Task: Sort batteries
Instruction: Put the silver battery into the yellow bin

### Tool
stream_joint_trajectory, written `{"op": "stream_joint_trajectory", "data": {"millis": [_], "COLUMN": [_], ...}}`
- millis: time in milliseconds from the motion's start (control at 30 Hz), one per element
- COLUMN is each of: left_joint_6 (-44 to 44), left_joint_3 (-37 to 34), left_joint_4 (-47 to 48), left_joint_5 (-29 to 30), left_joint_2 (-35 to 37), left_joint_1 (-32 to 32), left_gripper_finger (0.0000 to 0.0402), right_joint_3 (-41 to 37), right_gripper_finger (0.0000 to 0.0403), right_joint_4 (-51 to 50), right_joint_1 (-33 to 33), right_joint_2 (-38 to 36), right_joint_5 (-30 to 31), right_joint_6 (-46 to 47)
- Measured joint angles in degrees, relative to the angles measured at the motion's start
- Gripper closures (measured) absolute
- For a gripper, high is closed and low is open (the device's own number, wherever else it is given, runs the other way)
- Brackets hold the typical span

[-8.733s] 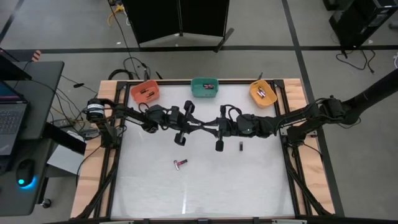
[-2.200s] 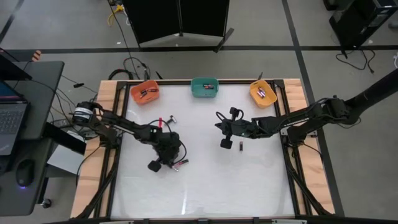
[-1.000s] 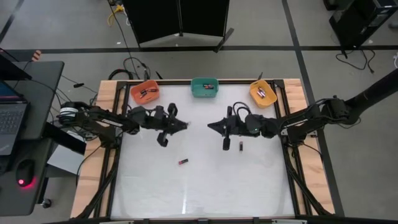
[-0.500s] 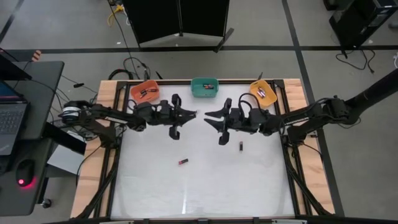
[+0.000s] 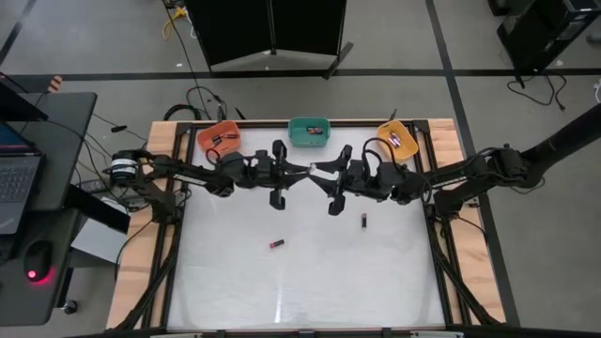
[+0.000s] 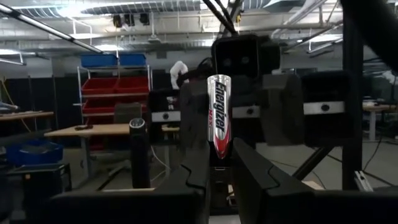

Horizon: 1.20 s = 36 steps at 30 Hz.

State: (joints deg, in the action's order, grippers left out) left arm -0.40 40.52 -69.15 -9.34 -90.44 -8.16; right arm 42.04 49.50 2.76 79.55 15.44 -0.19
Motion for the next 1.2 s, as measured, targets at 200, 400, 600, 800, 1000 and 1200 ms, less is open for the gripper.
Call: {"op": "stream_joint_trajectory", "data": {"millis": [200, 400, 600, 800, 1000, 1200], "left_joint_6": [0.0, 0.0, 0.0, 0.0, 0.0, 0.1], "left_joint_3": [0.1, 0.1, 0.1, 0.1, 0.1, 0.1], "left_joint_4": [0.4, 0.4, 0.5, 1.2, 1.7, 2.7], "left_joint_5": [-0.4, -0.4, -0.4, -0.4, -0.3, -0.3], "left_joint_2": [-0.1, -0.1, -0.1, 0.0, 0.0, 0.0], "left_joint_1": [0.0, 0.0, 0.0, 0.0, 0.0, 0.0], "left_gripper_finger": [0.0356, 0.0356, 0.0356, 0.0353, 0.0326, 0.0315], "right_joint_3": [0.0, 0.0, 0.0, 0.0, 0.0, 0.0], "right_gripper_finger": [0.0252, 0.0298, 0.0343, 0.0343, 0.0341, 0.0341], "right_joint_4": [0.4, 0.8, 0.8, 0.5, 0.0, 0.8], "right_joint_1": [0.0, 0.0, 0.0, 0.0, 0.0, 0.0], "right_joint_2": [0.0, 0.0, 0.0, 0.0, 0.0, 0.1], "right_joint_5": [0.0, 0.2, 0.2, 0.2, 0.2, 0.1], "right_joint_6": [-0.1, -1.4, -2.5, -2.9, -3.7, -4.6]}}
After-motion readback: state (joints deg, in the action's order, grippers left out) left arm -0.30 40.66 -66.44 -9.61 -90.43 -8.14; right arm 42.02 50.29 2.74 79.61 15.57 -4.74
